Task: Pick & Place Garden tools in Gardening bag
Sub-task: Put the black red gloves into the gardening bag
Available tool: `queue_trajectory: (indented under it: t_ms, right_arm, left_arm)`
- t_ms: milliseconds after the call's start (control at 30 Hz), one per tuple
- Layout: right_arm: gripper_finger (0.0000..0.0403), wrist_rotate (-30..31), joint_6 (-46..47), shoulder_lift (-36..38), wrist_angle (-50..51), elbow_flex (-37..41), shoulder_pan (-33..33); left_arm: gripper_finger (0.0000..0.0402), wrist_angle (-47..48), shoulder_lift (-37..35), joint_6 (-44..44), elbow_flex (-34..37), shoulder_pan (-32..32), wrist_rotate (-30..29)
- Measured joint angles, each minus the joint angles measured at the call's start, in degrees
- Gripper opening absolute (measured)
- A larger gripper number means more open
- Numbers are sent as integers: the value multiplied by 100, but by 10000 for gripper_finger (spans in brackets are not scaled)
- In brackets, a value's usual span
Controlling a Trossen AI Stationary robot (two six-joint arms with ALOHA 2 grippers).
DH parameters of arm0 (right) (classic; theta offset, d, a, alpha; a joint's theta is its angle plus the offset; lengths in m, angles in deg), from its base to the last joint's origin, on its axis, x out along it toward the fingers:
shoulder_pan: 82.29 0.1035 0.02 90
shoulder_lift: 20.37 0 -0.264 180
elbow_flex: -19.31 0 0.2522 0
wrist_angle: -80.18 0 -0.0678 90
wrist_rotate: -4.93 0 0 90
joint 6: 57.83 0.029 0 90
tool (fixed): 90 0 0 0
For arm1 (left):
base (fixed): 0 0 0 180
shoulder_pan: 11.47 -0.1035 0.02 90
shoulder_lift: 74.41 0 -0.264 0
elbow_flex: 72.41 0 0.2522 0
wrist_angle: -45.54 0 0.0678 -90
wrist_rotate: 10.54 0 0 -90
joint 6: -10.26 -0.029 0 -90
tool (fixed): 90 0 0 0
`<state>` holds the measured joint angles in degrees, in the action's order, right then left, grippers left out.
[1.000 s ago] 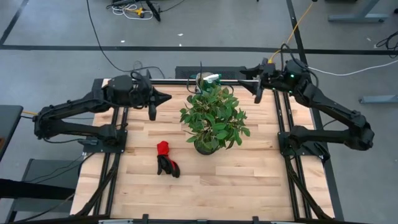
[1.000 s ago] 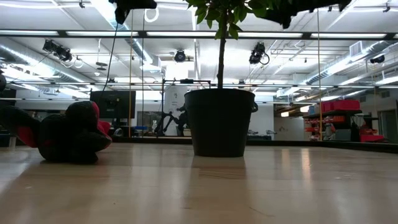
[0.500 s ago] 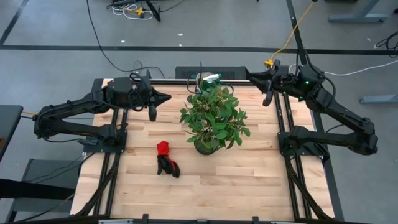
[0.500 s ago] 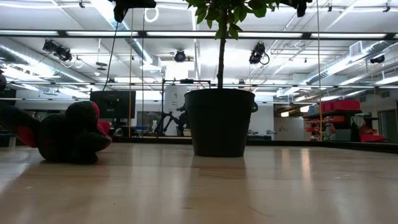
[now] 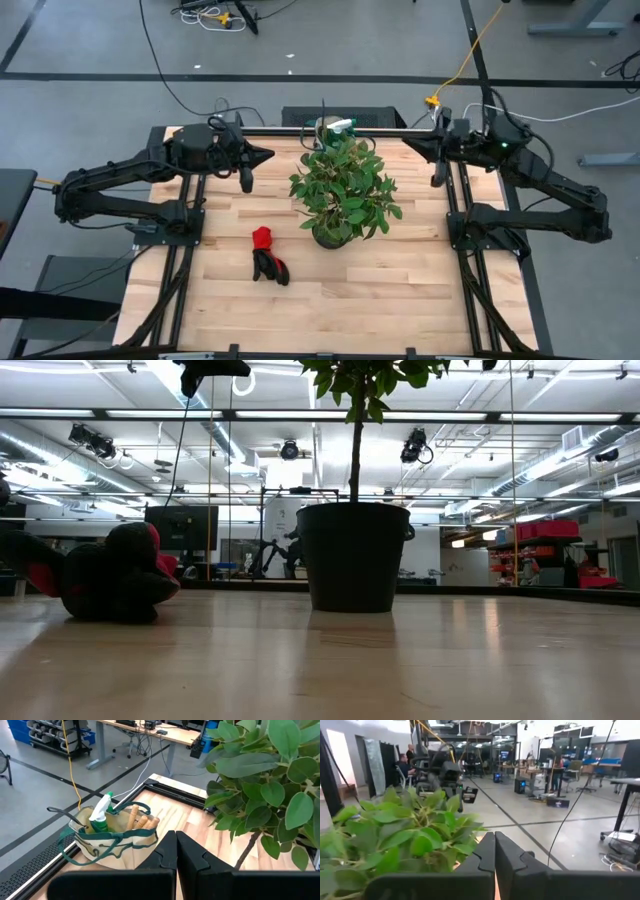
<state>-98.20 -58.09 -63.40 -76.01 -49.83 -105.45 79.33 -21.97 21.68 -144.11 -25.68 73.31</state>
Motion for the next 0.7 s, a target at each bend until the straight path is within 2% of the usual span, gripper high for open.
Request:
queue_trajectory:
  t_ms: [433, 567, 700]
  right_arm:
    - [1, 223, -19, 967, 1243, 0, 753]
    - [0, 257, 3, 1235, 1309, 0, 854]
    - [0, 548, 407, 1435, 1321, 0, 928]
  left_arm:
    - [2, 7, 2, 174, 0, 437, -304]
    - [2, 9, 2, 157, 0, 582, -326]
    - [2, 11, 2, 146, 0, 768, -323]
